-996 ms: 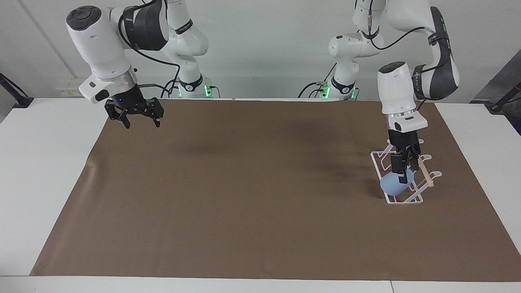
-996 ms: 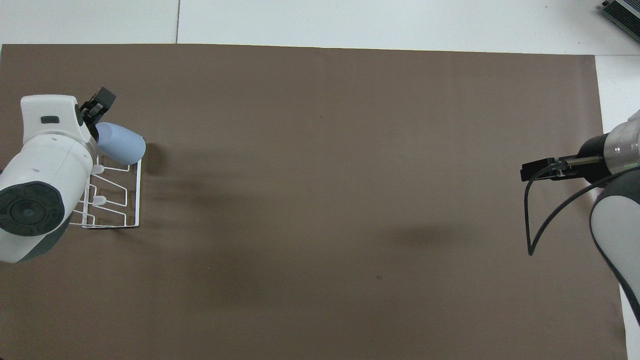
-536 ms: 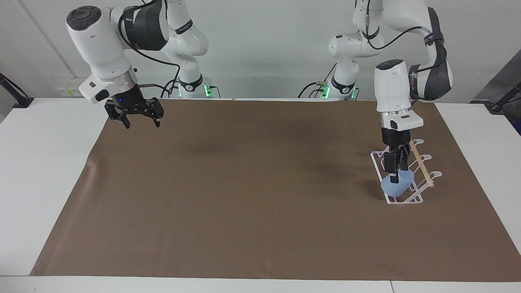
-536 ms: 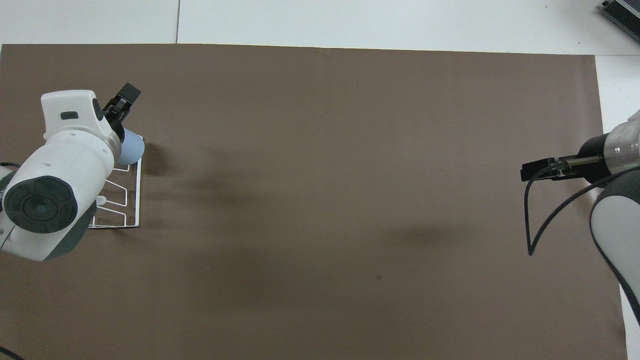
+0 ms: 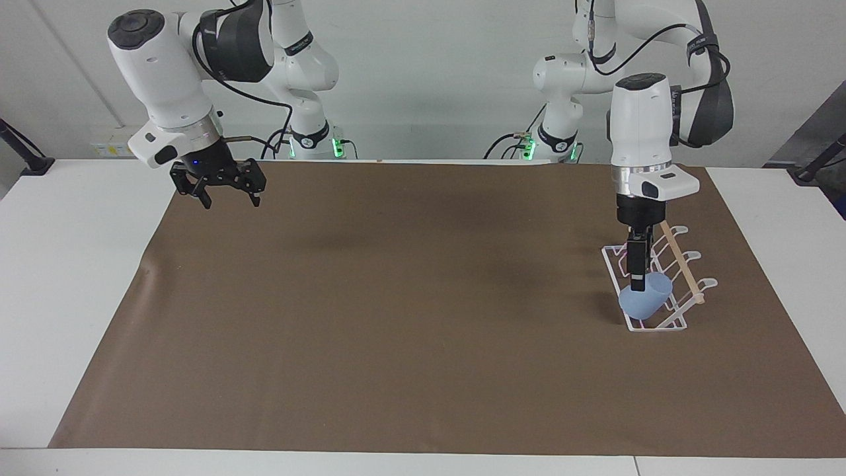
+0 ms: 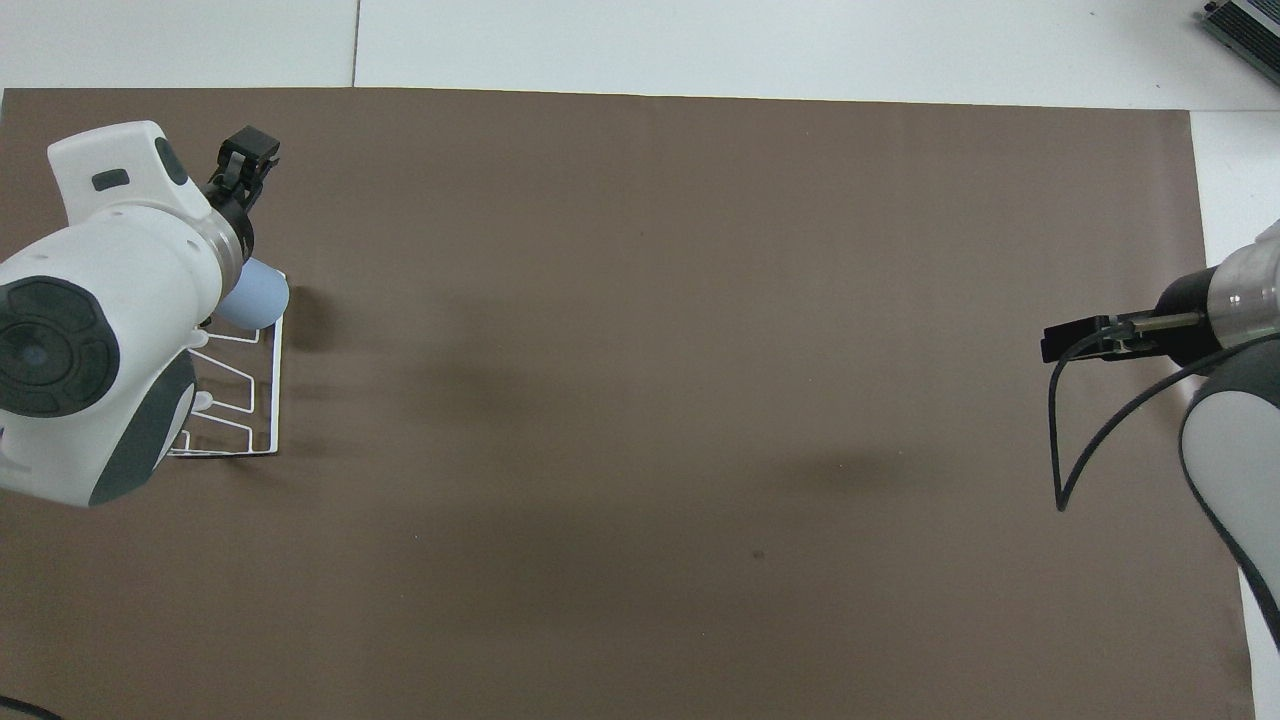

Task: Hang cup on cup holder

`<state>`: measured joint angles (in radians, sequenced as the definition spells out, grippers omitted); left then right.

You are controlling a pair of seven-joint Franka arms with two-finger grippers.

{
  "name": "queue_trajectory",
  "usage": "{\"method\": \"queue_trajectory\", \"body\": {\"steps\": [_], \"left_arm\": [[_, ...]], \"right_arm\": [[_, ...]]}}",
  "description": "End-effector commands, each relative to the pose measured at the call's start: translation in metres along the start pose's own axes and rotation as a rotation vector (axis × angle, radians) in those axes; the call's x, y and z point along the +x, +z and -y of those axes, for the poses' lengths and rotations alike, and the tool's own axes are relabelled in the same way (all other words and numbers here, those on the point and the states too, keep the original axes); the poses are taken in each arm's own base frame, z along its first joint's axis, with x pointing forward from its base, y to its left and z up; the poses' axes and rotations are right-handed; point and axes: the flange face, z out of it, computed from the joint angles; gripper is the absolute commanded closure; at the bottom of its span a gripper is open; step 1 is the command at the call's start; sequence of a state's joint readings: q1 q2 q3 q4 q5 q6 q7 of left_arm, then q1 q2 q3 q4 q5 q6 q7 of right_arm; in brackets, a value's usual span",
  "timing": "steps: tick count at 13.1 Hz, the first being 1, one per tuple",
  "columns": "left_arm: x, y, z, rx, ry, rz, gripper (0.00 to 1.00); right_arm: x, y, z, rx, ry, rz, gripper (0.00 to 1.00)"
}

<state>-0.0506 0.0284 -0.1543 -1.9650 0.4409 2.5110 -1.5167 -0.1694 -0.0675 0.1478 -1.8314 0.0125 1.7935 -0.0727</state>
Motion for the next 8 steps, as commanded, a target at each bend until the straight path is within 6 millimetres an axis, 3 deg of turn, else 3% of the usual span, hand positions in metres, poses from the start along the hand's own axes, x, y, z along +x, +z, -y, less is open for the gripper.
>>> {"method": "queue_trajectory", "body": {"steps": [1, 5, 8], "left_arm": [[0.011, -0.036, -0.016, 0.052, 0.017, 0.08, 0.0], [0.047, -0.074, 0.008, 0.111, 0.204, 0.242, 0.0], [0.08, -0.068, 0.035, 0.127, 0.414, 0.366, 0.0]], "right_arm": [[-0.001, -0.002, -0.001, -0.012, 0.006, -0.008, 0.0], [-0.001, -0.002, -0.001, -0.012, 0.006, -0.008, 0.0], [0.0, -0.002, 0.0, -0.012, 0.004, -0.008, 0.0]]}}
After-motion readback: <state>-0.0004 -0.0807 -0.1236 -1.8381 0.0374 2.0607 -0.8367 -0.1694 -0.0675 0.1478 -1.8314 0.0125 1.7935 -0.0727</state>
